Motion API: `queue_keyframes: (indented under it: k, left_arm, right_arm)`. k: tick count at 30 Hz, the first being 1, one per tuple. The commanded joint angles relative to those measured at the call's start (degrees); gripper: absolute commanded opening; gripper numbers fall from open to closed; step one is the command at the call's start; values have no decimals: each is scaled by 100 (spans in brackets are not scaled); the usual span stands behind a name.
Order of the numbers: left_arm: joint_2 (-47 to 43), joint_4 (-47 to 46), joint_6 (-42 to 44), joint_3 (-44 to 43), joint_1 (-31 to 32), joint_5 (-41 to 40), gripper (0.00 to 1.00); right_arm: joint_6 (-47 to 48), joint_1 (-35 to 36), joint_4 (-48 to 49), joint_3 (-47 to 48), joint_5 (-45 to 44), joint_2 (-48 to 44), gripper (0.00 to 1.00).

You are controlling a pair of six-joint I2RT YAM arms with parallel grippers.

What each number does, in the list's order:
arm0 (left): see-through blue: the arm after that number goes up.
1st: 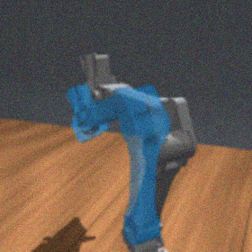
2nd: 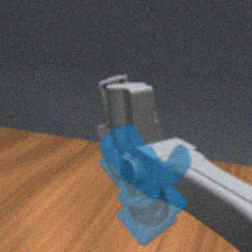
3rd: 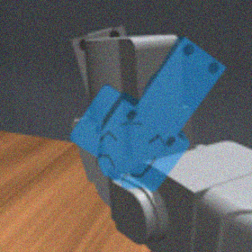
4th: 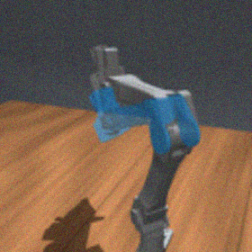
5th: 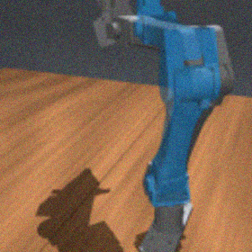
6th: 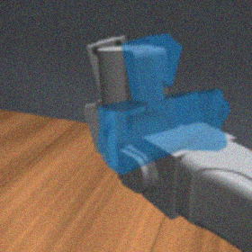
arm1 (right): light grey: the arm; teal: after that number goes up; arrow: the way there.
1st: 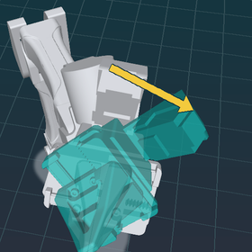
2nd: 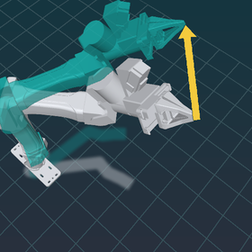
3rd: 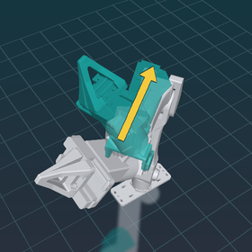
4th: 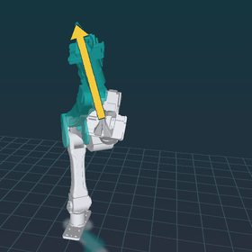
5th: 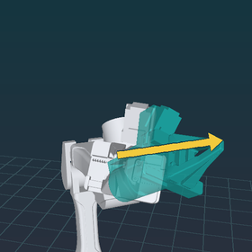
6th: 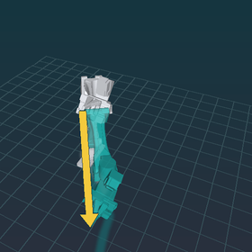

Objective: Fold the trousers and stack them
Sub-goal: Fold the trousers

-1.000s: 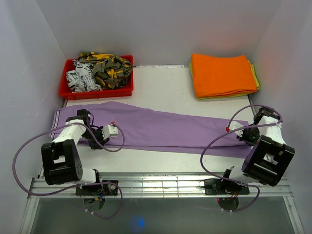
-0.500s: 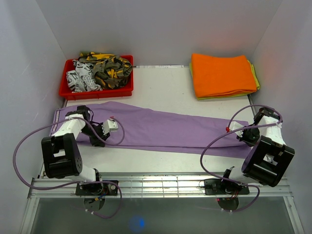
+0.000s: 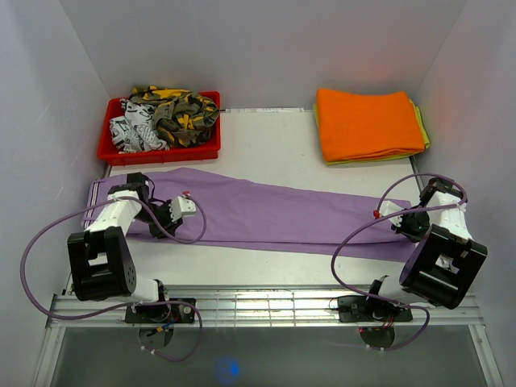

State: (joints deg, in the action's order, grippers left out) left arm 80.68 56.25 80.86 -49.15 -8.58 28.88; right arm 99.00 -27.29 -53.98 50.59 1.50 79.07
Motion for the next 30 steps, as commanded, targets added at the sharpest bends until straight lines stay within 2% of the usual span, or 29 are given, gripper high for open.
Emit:
queue_keyframes:
  k: [1,6,9,10,18,30]
  left_arm:
    - [175,-473,114,203,58,-180,40]
    - [430,-703,132,335,49,-348,37]
    - [562,-764,114,388,58,-427,27]
    - [606,-765,106,406,58,-419,22]
    - [773,-782,-35,502,58,-436,2]
    - [993,-808,-351,397,58,-489,0]
  right_arm:
    - [-48,22,-183,144,-9,-146,8]
    - [-48,22,-201,136,-35,-146,8]
    - [-56,22,-245,171,-27,-163,8]
    - [-65,22,-271,188,-18,-181,8]
    - [-21,22,-631,548,-27,-287,8]
    - [348,13,-1246,663,-334,-717,8]
